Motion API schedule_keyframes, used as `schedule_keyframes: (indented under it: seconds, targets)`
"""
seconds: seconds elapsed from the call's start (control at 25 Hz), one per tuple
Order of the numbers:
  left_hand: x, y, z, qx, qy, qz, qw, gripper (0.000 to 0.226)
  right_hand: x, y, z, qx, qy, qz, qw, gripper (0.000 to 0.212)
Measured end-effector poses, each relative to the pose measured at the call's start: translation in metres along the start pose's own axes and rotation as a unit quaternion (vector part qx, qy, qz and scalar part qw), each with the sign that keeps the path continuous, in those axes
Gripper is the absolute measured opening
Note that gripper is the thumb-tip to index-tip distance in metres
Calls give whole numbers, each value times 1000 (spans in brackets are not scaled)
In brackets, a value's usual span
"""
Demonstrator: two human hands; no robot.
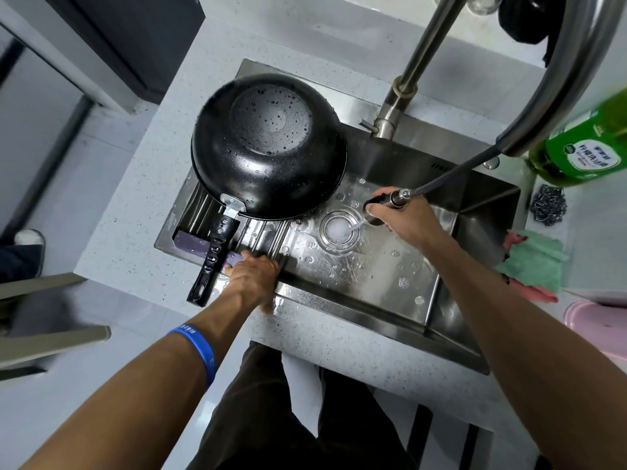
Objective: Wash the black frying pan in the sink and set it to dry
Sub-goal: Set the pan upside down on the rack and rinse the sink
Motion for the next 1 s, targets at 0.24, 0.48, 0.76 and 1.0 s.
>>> schedule_keyframes:
  seconds: [0.24,0.48,0.76,1.0]
  targets:
    - [-1,1,4,12,6,8,1000,75,-5,2,-3,-1,0,18,1000,6]
    - [-3,4,9,17,5,0,1000,70,-5,3,-4,24,10,28,999,5]
    - [-5,9,17,23,9,4,1000,62,-6,4,-5,40,12,19,999,6]
    - [-5,9,19,25,8,2,1000,67,-3,6,-5,24,21,14,999,13]
Point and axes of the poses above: each hand's wrist, its own z-axis towards the middle knuckle, its own y-axis out of the palm, x = y × z, the point moved 2 cm from there along z, towards the middle knuckle, and after that the axes turned 6 degrees about -x, right-handed, at the moved point
